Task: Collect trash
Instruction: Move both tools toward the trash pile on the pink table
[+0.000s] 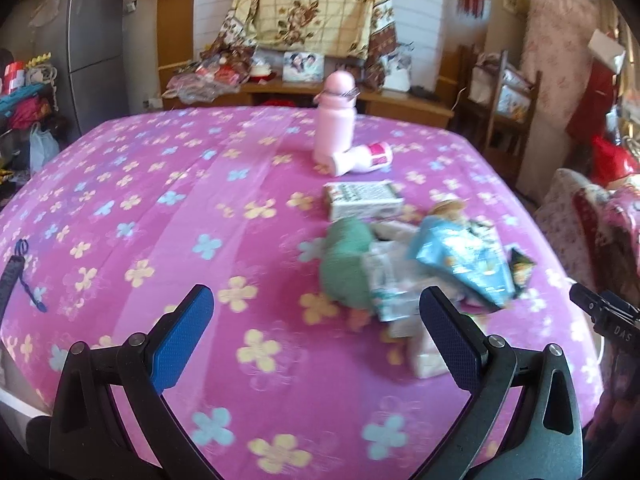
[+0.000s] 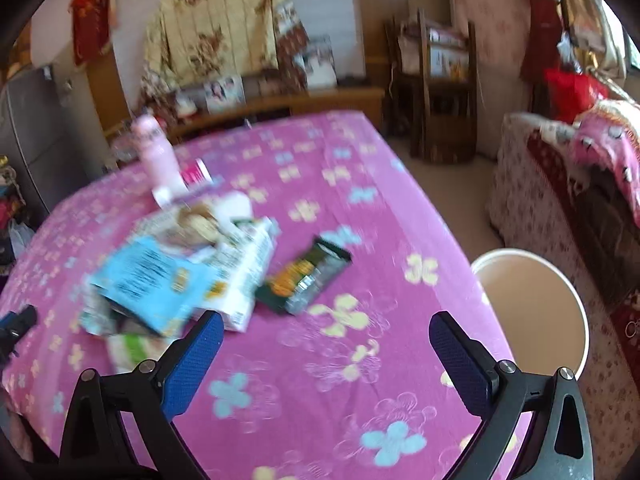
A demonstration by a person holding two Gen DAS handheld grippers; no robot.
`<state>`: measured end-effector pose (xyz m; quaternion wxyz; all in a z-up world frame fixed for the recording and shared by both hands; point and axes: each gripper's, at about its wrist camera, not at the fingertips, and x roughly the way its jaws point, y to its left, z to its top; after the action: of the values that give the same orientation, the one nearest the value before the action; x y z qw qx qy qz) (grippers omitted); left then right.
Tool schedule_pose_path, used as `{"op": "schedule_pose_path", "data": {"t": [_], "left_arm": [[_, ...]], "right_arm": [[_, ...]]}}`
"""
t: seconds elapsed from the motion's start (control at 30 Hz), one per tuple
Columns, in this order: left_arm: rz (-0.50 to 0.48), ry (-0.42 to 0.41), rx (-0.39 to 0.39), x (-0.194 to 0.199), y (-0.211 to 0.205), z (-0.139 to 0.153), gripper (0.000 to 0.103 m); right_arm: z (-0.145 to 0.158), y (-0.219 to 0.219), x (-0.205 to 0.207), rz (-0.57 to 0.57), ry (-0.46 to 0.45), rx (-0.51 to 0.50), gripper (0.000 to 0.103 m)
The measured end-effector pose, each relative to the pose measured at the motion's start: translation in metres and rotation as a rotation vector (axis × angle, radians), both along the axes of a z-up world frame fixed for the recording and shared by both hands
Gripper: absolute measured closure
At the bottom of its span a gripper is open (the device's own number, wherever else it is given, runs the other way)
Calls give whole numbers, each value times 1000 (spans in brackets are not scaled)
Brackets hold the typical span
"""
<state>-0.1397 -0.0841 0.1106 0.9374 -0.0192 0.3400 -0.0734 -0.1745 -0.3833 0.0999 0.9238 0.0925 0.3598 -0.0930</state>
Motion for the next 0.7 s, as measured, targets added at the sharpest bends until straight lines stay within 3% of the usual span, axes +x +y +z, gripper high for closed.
{"op": "schedule_pose_path", "data": {"t": [0.3,0.7], "left_arm": [[-21,-165,11,-35,-25,33,1],[-37,-268,27,-56,-30,53,1]], "right_arm": [[56,33,-32,17,-161,-83,1],[83,49,-52,26,-250,-128,1]]}}
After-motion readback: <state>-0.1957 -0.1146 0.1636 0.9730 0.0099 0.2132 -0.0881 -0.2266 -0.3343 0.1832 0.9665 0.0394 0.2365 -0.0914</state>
